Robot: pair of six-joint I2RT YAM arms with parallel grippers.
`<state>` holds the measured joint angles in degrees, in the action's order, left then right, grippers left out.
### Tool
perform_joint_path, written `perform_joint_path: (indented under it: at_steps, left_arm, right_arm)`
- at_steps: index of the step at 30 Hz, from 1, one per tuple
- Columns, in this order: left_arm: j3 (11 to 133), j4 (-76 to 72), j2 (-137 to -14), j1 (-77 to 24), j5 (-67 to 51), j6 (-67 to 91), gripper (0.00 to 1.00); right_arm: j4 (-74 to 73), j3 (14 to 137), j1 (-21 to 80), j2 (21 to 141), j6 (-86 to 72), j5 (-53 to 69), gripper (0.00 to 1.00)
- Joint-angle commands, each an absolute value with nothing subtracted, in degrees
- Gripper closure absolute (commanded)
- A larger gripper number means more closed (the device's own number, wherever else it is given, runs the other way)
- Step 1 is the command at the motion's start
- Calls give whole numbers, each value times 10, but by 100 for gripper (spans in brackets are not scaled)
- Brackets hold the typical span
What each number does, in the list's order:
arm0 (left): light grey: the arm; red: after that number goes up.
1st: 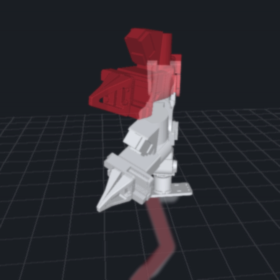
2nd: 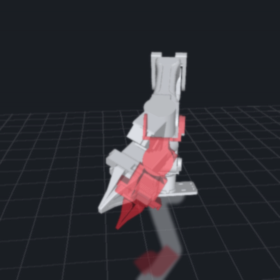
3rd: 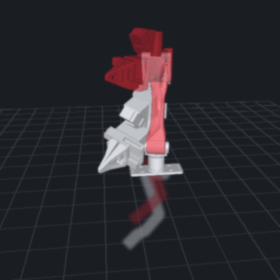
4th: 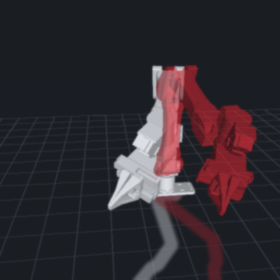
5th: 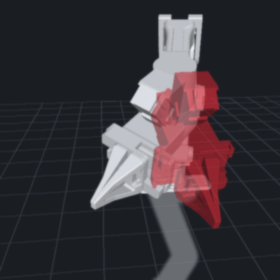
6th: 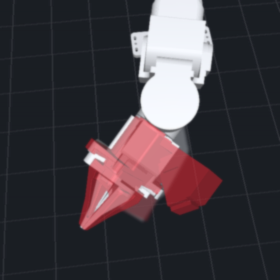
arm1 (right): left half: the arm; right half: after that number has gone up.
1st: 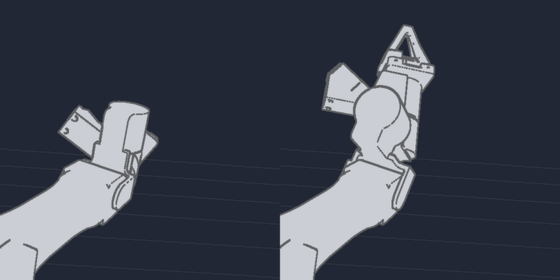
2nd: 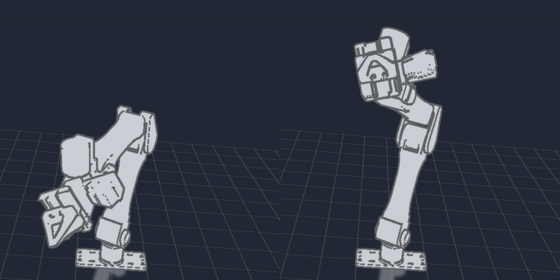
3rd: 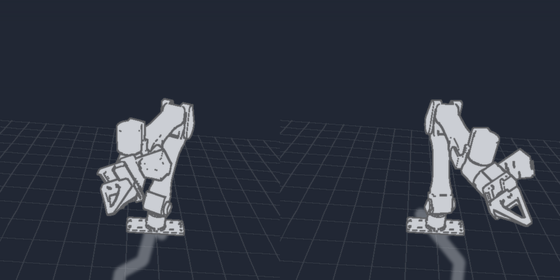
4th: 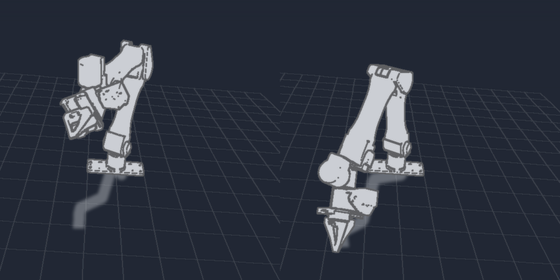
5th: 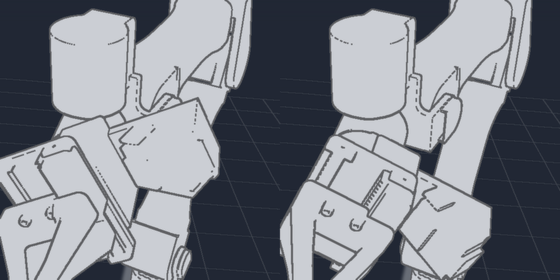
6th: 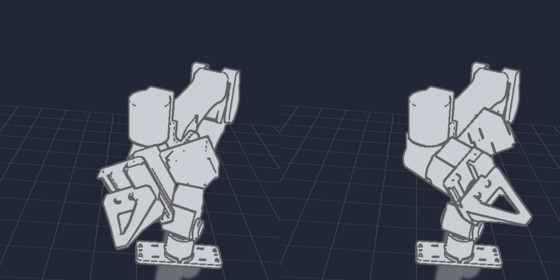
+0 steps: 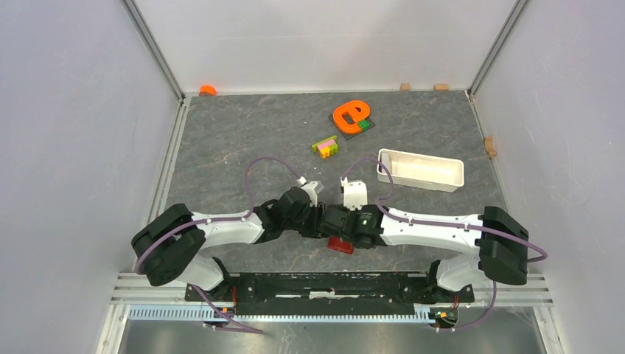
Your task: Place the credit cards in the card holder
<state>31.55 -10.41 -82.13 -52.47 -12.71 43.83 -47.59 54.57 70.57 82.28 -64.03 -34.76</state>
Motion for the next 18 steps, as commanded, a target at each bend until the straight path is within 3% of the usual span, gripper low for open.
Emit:
perform_joint_path:
  at_steps: [1, 18]
  left_arm:
    - [332, -125, -830, -521, -148, 442, 53]
    - [338, -109, -840, -511, -161, 423, 53]
  right_arm:
    - [-446, 539, 680, 822, -627, -352, 60]
    - [-426, 526, 653, 855, -608, -310, 69]
